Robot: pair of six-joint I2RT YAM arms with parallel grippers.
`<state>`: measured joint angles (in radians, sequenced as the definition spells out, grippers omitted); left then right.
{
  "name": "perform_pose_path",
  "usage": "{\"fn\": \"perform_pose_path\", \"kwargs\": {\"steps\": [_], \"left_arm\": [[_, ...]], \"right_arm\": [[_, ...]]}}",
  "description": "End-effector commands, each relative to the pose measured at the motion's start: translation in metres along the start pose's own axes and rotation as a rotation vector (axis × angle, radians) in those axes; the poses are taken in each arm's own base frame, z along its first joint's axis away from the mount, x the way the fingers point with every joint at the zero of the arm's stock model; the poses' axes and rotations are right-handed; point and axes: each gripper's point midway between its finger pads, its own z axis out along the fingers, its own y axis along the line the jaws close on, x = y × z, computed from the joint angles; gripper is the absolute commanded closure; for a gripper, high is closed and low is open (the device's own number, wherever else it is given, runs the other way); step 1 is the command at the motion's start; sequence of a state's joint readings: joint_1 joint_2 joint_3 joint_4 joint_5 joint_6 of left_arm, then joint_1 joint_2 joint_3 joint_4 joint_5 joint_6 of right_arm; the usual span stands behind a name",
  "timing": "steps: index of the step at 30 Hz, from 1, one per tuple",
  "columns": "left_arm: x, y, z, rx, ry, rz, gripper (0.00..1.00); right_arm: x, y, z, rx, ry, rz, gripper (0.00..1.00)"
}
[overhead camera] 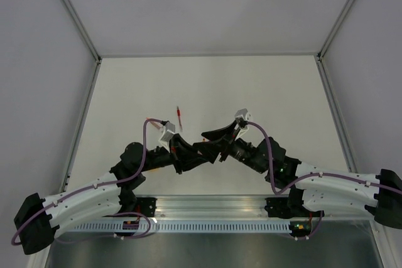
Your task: Insert the pens into the pen caps
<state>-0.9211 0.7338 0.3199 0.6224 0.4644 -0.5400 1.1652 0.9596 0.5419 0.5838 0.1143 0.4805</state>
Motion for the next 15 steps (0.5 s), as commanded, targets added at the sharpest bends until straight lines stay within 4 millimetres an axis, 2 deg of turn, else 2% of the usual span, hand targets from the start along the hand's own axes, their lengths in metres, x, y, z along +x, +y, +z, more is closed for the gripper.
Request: {"fn": "perform_pose_path", "kwargs": {"steps": [1, 2, 7, 10, 11, 15], "left_arm": [[-0.027, 0.013, 0.002, -0.107, -0.085, 0.051, 0.98], [-0.027, 0.029, -0.002, -0.196, -0.095, 0.048, 0.98], [-0.038, 0.060, -0.019, -0.397, -0.160, 0.056, 0.98], [-0.047, 0.084, -0.039, -0.576, -0.202, 0.064, 0.98], [-0.053, 0.098, -0.051, -0.680, -0.238, 0.060, 0.98], [-0.060, 0.118, -0.085, -0.886, -0.290, 0.041, 0.98]], "right_arm": [[-0.024, -0.023, -0.007, 0.185, -0.022, 0.017, 0.28], [-0.025, -0.026, -0.009, 0.213, -0.017, 0.023, 0.25], [-0.036, -0.059, -0.031, 0.438, -0.026, 0.037, 0.23], [-0.033, -0.077, -0.040, 0.537, -0.032, 0.023, 0.23], [-0.032, -0.082, -0.042, 0.564, -0.024, 0.000, 0.23], [-0.015, -0.101, -0.040, 0.645, 0.042, -0.098, 0.25]]}}
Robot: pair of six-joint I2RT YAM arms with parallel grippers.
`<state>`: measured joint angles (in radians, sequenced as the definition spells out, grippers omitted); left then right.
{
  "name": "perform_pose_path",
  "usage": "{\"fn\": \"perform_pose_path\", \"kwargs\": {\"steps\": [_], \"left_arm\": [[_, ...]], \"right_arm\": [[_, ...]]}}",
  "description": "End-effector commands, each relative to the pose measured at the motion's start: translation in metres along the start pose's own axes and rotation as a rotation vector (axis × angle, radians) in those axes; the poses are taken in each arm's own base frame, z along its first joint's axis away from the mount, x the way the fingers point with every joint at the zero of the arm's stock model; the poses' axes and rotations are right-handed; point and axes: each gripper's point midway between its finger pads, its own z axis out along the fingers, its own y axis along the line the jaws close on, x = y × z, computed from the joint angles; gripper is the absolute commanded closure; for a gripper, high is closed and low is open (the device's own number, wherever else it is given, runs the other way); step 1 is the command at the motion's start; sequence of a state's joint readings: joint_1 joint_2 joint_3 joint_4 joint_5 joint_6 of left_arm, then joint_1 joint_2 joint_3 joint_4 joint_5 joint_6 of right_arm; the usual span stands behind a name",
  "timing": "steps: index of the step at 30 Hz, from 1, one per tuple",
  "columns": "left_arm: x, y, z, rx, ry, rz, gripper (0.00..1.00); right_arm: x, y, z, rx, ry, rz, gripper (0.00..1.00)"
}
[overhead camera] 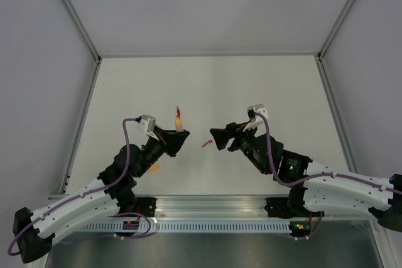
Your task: Insert the pens into the pen caps
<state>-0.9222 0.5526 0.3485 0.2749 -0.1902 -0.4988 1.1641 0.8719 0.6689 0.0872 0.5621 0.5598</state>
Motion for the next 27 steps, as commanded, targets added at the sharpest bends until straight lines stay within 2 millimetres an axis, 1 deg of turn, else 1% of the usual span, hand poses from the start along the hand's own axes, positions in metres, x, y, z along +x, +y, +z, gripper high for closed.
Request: {"fn": "perform_pose_path", "kwargs": {"steps": [1, 3, 4, 5, 6, 7, 8, 9, 10, 11, 12, 13, 14, 15, 16, 17, 18, 19, 20, 21, 22, 23, 24, 26, 27], "left_arm": [[-0.026, 0.044, -0.011, -0.272, -0.091, 0.015, 0.98], [-0.038, 0.044, -0.018, -0.285, -0.125, -0.006, 0.98], [-0.044, 0.043, -0.022, -0.297, -0.122, -0.013, 0.98], [-0.052, 0.041, -0.026, -0.302, -0.140, -0.041, 0.98], [-0.062, 0.036, -0.032, -0.294, -0.152, -0.049, 0.98], [-0.087, 0.024, -0.038, -0.268, -0.192, -0.068, 0.98], [-0.090, 0.023, -0.044, -0.278, -0.172, -0.066, 0.98], [-0.118, 0.010, -0.055, -0.248, -0.223, -0.089, 0.98], [-0.130, 0.005, -0.062, -0.242, -0.233, -0.090, 0.98], [-0.131, 0.009, -0.070, -0.269, -0.210, -0.072, 0.98], [-0.157, -0.001, -0.084, -0.254, -0.251, -0.091, 0.98], [-0.165, -0.003, -0.092, -0.253, -0.257, -0.094, 0.98], [-0.171, -0.006, -0.099, -0.241, -0.261, -0.091, 0.98], [-0.181, -0.011, -0.110, -0.227, -0.270, -0.094, 0.98], [-0.189, -0.015, -0.120, -0.202, -0.291, -0.101, 0.98], [-0.193, -0.017, -0.127, -0.189, -0.300, -0.103, 0.98], [-0.200, -0.019, -0.138, -0.180, -0.308, -0.107, 0.98], [-0.204, -0.020, -0.144, -0.175, -0.315, -0.108, 0.98], [-0.208, -0.020, -0.152, -0.165, -0.327, -0.109, 0.98], [-0.213, -0.021, -0.161, -0.160, -0.332, -0.111, 0.98], [-0.215, -0.023, -0.166, -0.150, -0.337, -0.116, 0.98], [-0.218, -0.024, -0.173, -0.135, -0.349, -0.122, 0.98], [-0.221, -0.025, -0.178, -0.127, -0.360, -0.128, 0.98], [-0.223, -0.026, -0.188, -0.106, -0.371, -0.138, 0.98], [-0.224, -0.027, -0.191, -0.099, -0.375, -0.141, 0.98]], "right_arm": [[0.011, -0.020, 0.014, 0.123, 0.026, -0.110, 0.25], [0.021, -0.012, 0.022, 0.085, 0.056, -0.154, 0.26], [0.027, -0.006, 0.031, 0.059, 0.066, -0.190, 0.27], [0.037, 0.007, 0.034, -0.012, 0.103, -0.208, 0.28], [0.043, 0.016, 0.038, -0.060, 0.122, -0.234, 0.28], [0.050, 0.026, 0.049, -0.107, 0.133, -0.292, 0.28], [0.055, 0.036, 0.052, -0.157, 0.146, -0.321, 0.28], [0.069, 0.054, 0.053, -0.270, 0.189, -0.354, 0.28], [0.081, 0.064, 0.063, -0.336, 0.208, -0.439, 0.28], [0.092, 0.073, 0.065, -0.402, 0.237, -0.477, 0.27], [0.114, 0.087, 0.068, -0.500, 0.295, -0.511, 0.26], [0.126, 0.092, 0.070, -0.551, 0.325, -0.540, 0.26], [0.134, 0.095, 0.074, -0.584, 0.340, -0.587, 0.26], [0.147, 0.099, 0.086, -0.604, 0.371, -0.621, 0.25], [0.161, 0.101, 0.086, -0.645, 0.427, -0.642, 0.25], [0.168, 0.104, 0.090, -0.673, 0.442, -0.678, 0.25], [0.177, 0.106, 0.093, -0.692, 0.468, -0.690, 0.25], [0.188, 0.107, 0.102, -0.702, 0.503, -0.704, 0.24], [0.194, 0.113, 0.103, -0.735, 0.519, -0.707, 0.24], [0.201, 0.116, 0.111, -0.754, 0.530, -0.727, 0.24], [0.209, 0.115, 0.112, -0.762, 0.559, -0.737, 0.24], [0.212, 0.118, 0.113, -0.783, 0.566, -0.741, 0.24], [0.221, 0.117, 0.119, -0.794, 0.585, -0.758, 0.23], [0.230, 0.119, 0.121, -0.820, 0.609, -0.765, 0.23], [0.238, 0.120, 0.127, -0.831, 0.627, -0.770, 0.22]]}}
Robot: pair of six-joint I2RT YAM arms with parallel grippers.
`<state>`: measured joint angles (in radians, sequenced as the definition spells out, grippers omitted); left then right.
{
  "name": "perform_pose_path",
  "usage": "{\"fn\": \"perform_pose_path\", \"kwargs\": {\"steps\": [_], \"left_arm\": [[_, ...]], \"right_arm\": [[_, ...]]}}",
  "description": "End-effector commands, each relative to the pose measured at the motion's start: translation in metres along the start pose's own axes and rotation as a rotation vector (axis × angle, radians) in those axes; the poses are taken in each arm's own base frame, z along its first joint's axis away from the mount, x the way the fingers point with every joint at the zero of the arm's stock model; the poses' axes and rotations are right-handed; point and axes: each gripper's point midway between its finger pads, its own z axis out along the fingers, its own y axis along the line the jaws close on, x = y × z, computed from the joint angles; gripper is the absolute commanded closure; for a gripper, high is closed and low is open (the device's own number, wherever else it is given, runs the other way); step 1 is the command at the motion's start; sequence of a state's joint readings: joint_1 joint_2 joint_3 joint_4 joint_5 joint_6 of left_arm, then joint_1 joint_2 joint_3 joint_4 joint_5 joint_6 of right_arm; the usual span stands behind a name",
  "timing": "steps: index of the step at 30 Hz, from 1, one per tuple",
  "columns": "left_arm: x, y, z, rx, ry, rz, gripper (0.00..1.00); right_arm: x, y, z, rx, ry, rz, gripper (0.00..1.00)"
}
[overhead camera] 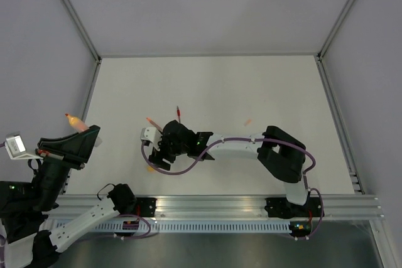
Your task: Insert the pens into the pen caps
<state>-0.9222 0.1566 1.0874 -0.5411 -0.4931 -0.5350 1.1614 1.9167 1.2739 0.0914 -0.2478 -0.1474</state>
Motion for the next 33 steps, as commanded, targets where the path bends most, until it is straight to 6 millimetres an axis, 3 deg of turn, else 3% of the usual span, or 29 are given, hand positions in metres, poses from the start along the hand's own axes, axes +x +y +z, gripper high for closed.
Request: {"fn": "perform_pose_path", "kwargs": {"steps": [1, 12, 25, 29, 33], "left_arm": [[0.002, 0.003, -0.014, 0.016, 0.039, 0.001, 0.98], [0.010, 0.009, -0.023, 0.030, 0.044, -0.006, 0.98], [0.010, 0.021, -0.029, 0.003, 0.010, -0.019, 0.98], [0.011, 0.023, -0.029, 0.000, 0.003, -0.024, 0.98], [0.010, 0.022, -0.028, 0.001, 0.001, -0.030, 0.98]], "right_arm": [[-0.003, 0.011, 0.017, -0.117, 0.021, -0.087, 0.22], [0.023, 0.013, 0.053, -0.137, 0.050, -0.090, 0.22], [0.043, 0.014, 0.076, -0.106, 0.099, -0.126, 0.24], [0.049, 0.015, 0.077, -0.098, 0.111, -0.126, 0.28], [0.055, 0.011, 0.077, -0.074, 0.123, -0.126, 0.41]]}}
